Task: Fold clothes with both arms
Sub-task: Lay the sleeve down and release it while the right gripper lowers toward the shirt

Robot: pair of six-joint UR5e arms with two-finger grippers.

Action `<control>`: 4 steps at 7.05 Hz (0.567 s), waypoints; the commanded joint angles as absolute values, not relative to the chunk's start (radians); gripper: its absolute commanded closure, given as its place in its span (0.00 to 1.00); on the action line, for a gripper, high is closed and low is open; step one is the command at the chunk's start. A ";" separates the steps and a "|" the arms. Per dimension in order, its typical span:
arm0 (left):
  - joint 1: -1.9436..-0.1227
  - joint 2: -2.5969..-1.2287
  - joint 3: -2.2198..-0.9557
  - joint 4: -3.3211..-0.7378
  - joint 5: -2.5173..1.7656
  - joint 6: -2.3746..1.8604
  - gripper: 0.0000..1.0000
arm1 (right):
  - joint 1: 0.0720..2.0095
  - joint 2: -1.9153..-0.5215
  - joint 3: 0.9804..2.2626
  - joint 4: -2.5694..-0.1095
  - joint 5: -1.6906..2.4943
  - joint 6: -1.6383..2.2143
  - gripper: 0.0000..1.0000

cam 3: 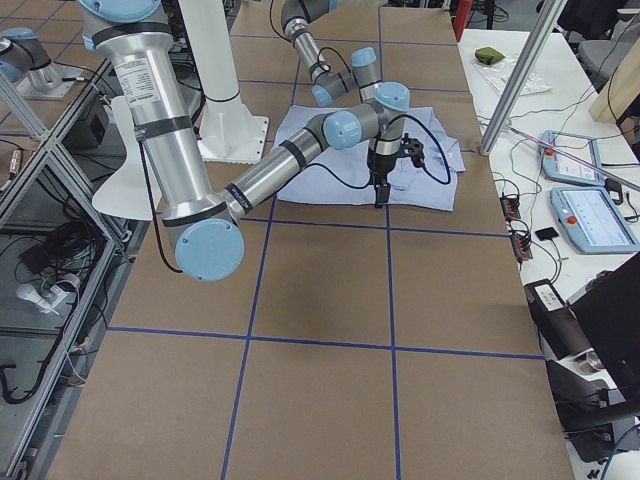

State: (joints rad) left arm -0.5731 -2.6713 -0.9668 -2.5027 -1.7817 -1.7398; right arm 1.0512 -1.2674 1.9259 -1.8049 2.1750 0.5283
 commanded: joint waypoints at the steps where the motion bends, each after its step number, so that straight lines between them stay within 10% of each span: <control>1: -0.627 -2.533 -1.148 -2.383 -1.915 -1.688 0.01 | 0.929 -1.325 1.956 -1.598 2.165 0.775 0.00; 4: -0.650 -2.236 -1.591 -2.138 -1.925 -1.491 0.01 | 0.690 -1.440 2.058 -1.447 2.061 1.077 0.00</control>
State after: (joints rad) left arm -0.6421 -2.3794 -1.4148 -2.1847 -1.9210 -1.5485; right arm 0.7958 -1.3995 2.0237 -1.4774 2.1135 0.9634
